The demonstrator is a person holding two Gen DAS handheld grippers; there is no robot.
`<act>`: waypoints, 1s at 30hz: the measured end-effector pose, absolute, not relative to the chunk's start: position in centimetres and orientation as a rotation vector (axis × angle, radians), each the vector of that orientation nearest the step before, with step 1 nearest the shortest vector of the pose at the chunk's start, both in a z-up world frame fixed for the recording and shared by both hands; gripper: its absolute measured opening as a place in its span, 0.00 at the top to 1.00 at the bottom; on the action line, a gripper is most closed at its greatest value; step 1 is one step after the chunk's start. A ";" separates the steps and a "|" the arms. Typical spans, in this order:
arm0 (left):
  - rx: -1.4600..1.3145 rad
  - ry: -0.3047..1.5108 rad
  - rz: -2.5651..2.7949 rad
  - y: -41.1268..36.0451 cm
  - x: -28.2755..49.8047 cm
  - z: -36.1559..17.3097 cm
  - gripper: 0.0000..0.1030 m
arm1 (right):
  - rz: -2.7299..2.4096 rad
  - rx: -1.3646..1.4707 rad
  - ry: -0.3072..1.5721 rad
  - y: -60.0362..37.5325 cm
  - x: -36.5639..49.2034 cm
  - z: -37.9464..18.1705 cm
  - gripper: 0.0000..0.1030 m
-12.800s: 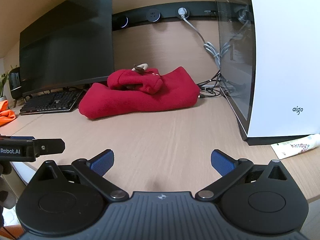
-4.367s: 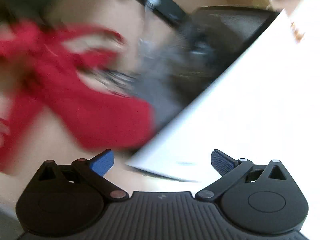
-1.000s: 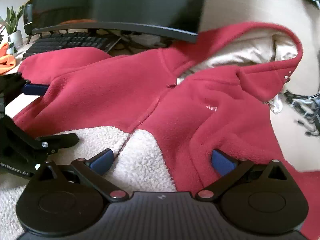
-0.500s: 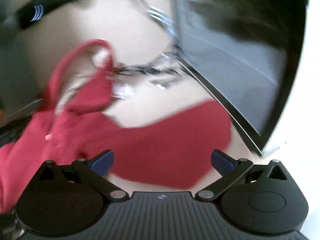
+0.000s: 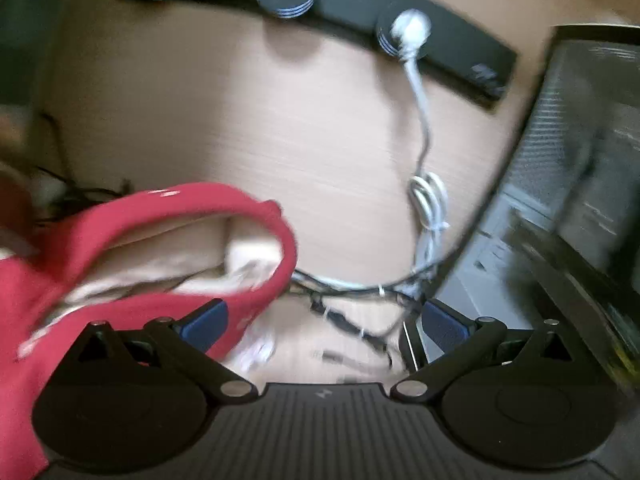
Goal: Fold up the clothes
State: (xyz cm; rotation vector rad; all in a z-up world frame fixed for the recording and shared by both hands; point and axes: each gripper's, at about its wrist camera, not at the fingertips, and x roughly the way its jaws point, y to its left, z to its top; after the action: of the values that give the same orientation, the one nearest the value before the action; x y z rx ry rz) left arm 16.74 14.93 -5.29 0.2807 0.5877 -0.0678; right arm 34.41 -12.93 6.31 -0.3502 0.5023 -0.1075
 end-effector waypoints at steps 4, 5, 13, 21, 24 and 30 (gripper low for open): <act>0.272 0.591 -0.059 15.2 17.0 -5.4 0.00 | -0.171 -0.393 0.396 -11.4 40.2 6.7 0.08; 0.273 0.593 -0.058 15.3 17.0 -5.4 0.00 | -0.189 -0.373 0.330 -11.0 40.5 7.4 0.04; 0.238 0.614 -0.062 16.0 17.3 -5.4 0.00 | -0.016 -0.240 0.467 -9.2 36.4 6.7 0.00; 0.032 0.719 -0.127 18.7 18.9 -5.3 0.00 | 0.013 0.026 0.596 -15.6 20.0 6.8 0.00; 0.044 0.710 -0.123 18.5 18.7 -5.3 0.00 | -0.107 0.217 0.629 -20.0 16.1 6.1 0.14; 0.045 0.704 -0.124 18.4 18.7 -5.4 0.00 | -0.242 0.647 0.717 -26.8 12.8 2.4 0.26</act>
State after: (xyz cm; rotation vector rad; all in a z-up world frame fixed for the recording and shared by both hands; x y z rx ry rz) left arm 18.70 18.41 -5.38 0.0452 0.7042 -0.1237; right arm 12.83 -26.85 2.37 0.6472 0.7168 -0.2422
